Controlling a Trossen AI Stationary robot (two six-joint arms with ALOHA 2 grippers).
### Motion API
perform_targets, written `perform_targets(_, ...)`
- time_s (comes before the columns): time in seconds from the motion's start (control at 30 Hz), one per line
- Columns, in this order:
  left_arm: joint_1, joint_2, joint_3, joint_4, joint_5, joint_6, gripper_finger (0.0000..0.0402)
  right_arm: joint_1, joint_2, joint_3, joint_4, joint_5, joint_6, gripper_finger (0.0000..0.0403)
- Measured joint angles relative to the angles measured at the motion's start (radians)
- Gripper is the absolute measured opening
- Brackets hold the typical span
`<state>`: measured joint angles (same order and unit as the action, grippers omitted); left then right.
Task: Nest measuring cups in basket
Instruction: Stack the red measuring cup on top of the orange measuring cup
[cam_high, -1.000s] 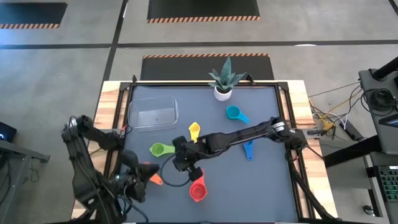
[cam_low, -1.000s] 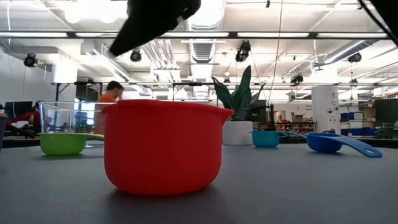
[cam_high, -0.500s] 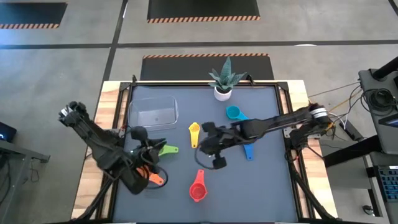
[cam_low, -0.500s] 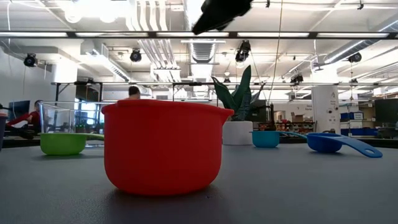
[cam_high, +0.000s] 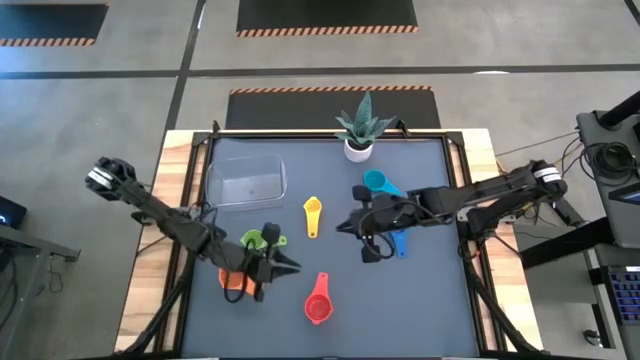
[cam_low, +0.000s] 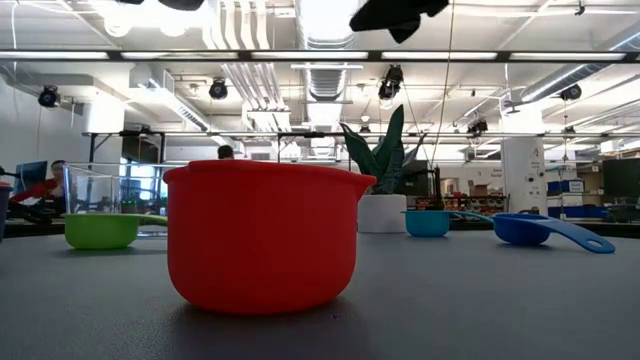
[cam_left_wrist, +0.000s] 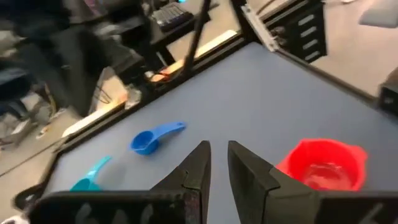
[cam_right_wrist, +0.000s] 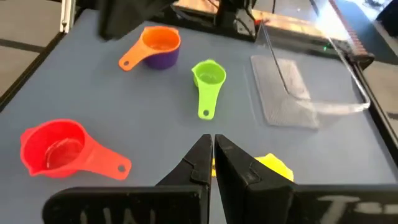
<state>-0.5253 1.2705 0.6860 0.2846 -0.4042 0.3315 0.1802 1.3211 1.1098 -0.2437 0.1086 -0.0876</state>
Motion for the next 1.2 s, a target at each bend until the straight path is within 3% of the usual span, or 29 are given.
perform_targets(0.23,0.078,-0.223,-0.111,0.0,-0.008,0.001,0.0037,-0.004,-0.024,-0.088,-0.002,0.059,0.192,0.0009)
perform_targets(0.47,0.082,-0.449,-0.209,-0.004,-0.137,0.037,0.0037,-0.004,-0.002,-0.177,-0.005,0.097,0.471,0.0009)
perform_targets(0.7,0.083,-0.594,-0.254,-0.021,-0.18,0.133,0.0037,-0.004,0.054,-0.223,-0.011,0.174,0.65,0.0009)
perform_targets(0.93,0.082,-0.646,-0.264,-0.024,-0.289,0.204,0.0037,0.013,0.102,-0.194,-0.011,0.179,0.581,0.0009)
perform_targets(1.2,0.082,-0.64,-0.235,-0.025,-0.295,0.233,0.0037,0.032,0.162,-0.083,-0.017,0.171,0.406,0.0009)
